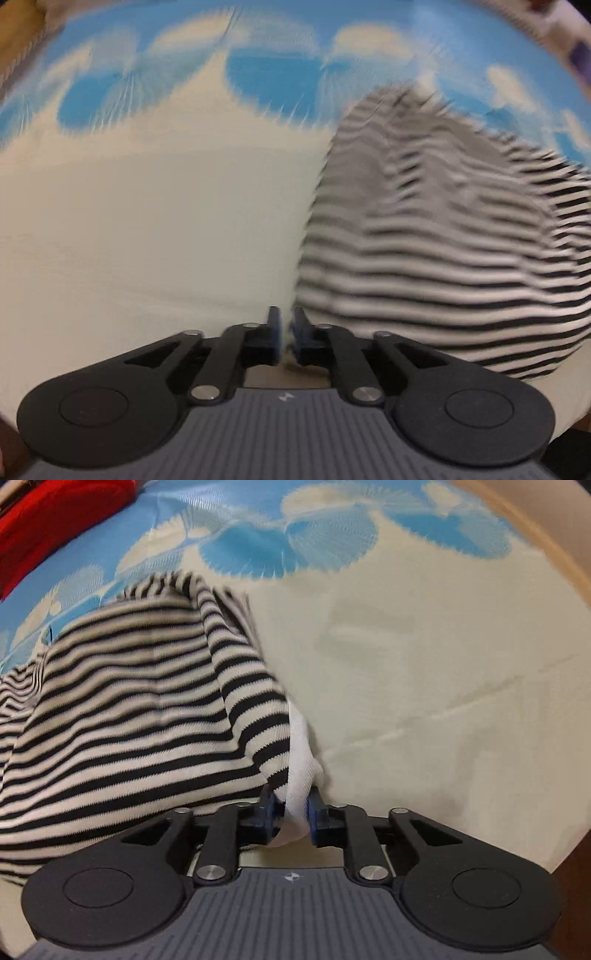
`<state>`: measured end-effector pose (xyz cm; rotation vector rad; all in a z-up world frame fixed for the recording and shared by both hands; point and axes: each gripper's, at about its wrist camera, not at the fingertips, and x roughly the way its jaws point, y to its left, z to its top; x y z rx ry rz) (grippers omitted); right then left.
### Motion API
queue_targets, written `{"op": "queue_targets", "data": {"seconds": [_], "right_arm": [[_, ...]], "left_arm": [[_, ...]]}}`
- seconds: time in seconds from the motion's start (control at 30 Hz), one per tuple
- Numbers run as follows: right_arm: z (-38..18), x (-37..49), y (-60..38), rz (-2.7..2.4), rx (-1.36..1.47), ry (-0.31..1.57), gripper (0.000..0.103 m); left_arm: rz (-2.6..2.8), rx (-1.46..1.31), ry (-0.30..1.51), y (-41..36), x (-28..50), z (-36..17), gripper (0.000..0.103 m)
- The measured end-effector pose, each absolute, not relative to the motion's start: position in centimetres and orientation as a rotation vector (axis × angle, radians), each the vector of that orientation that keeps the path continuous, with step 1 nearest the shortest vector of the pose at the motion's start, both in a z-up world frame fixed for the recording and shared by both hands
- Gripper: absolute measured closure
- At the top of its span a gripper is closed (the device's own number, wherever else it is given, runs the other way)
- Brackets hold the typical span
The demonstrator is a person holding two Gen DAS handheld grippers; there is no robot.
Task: Fold small clothes
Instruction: 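Grasp the white cuff with the right tool and tuck it in, then press the folded striped bundle flat with both open tools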
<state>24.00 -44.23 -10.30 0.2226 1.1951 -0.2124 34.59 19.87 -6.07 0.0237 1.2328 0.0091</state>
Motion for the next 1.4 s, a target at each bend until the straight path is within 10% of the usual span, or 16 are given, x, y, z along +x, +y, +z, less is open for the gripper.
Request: {"op": "queue_targets", "data": {"seconds": [0.2, 0.47, 1.03, 1.4], "right_arm": [[-6.0, 22.8, -41.6, -0.076, 0.074, 0.963, 0.079], [-12.0, 24.6, -38.6, 0.101, 0.042, 1.209, 0.076], [-6.8, 24.9, -38.4, 0.036, 0.096, 0.914, 0.06], [-9.8, 26.5, -33.2, 0.268, 0.041, 1.041, 0.057]], "left_arm": [[-0.235, -0.029, 1.262, 15.8, 34.2, -6.4, 0.078], [-0.097, 0.134, 1.304, 13.6, 34.5, -8.3, 0.078], [-0.128, -0.011, 1.064, 11.0, 36.9, -4.1, 0.069], [-0.036, 0.079, 1.043, 10.3, 39.1, -6.8, 0.07]]}}
